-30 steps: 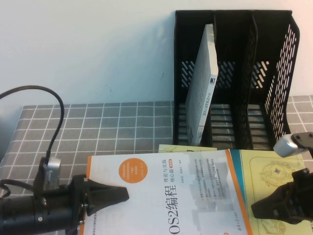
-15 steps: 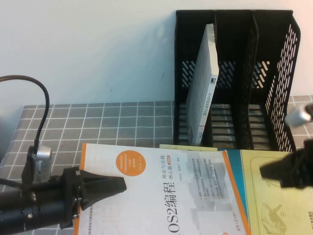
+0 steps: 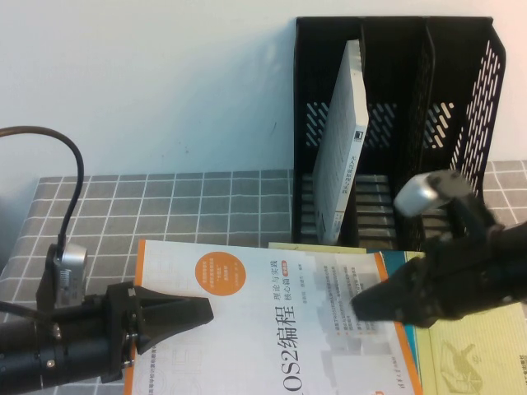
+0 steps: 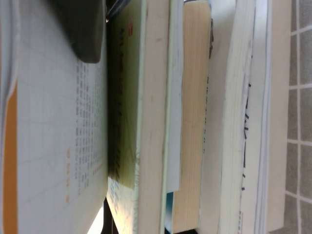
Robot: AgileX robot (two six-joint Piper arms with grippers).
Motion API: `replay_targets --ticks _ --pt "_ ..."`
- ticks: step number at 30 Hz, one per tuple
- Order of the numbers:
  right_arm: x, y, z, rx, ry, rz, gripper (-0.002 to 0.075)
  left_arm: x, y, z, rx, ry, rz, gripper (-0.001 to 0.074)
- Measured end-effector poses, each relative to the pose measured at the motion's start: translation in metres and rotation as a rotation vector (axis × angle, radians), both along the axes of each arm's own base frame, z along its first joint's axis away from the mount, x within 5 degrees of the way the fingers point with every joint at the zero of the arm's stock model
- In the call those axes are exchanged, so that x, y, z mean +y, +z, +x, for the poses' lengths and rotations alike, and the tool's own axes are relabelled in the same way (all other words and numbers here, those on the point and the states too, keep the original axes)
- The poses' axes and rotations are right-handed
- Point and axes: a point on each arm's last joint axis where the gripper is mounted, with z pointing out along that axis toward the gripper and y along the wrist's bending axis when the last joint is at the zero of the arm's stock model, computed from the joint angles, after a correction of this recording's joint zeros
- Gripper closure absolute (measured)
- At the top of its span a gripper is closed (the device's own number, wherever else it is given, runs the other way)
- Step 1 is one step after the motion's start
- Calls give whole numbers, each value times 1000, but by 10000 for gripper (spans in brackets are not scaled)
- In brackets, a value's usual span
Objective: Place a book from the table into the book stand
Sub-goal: Pick up the book with your left arm
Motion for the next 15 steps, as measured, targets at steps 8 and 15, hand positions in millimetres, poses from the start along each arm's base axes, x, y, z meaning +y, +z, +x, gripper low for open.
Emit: replay_targets --ticks 8,15 --pt "20 -24 2 45 41 -33 728 0 0 0 0 0 0 324" --pt "21 -26 6 40 22 -36 729 0 -4 -4 8 -50 44 279"
